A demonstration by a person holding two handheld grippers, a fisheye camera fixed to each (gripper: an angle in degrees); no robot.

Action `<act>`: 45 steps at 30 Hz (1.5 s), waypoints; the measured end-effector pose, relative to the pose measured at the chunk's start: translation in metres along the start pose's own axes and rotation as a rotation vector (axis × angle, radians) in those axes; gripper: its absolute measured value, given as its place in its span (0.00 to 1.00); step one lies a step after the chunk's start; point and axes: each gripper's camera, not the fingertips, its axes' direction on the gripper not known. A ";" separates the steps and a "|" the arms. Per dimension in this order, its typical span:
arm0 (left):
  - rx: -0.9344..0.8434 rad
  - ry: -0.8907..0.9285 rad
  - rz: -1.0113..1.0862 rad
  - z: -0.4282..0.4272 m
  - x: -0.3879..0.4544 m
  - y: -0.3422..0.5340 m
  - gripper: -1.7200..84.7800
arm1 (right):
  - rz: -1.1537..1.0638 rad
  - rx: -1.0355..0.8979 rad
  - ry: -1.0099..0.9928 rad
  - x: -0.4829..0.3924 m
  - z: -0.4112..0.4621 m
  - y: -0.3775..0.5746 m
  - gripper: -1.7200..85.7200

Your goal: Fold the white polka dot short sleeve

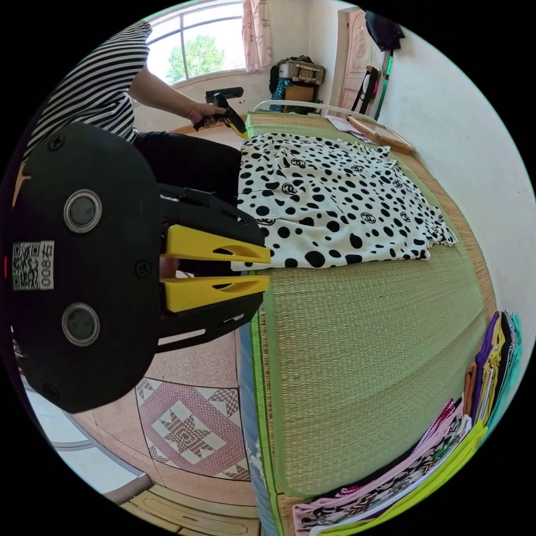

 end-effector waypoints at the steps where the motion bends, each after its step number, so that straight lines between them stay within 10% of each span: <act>1: -0.007 0.021 -0.009 0.002 -0.004 0.001 0.04 | 0.001 -0.002 -0.002 0.001 0.001 0.002 0.07; 45: 0.025 0.365 -0.232 0.097 -0.123 0.077 0.03 | 0.184 0.005 -0.450 0.186 0.102 0.062 0.11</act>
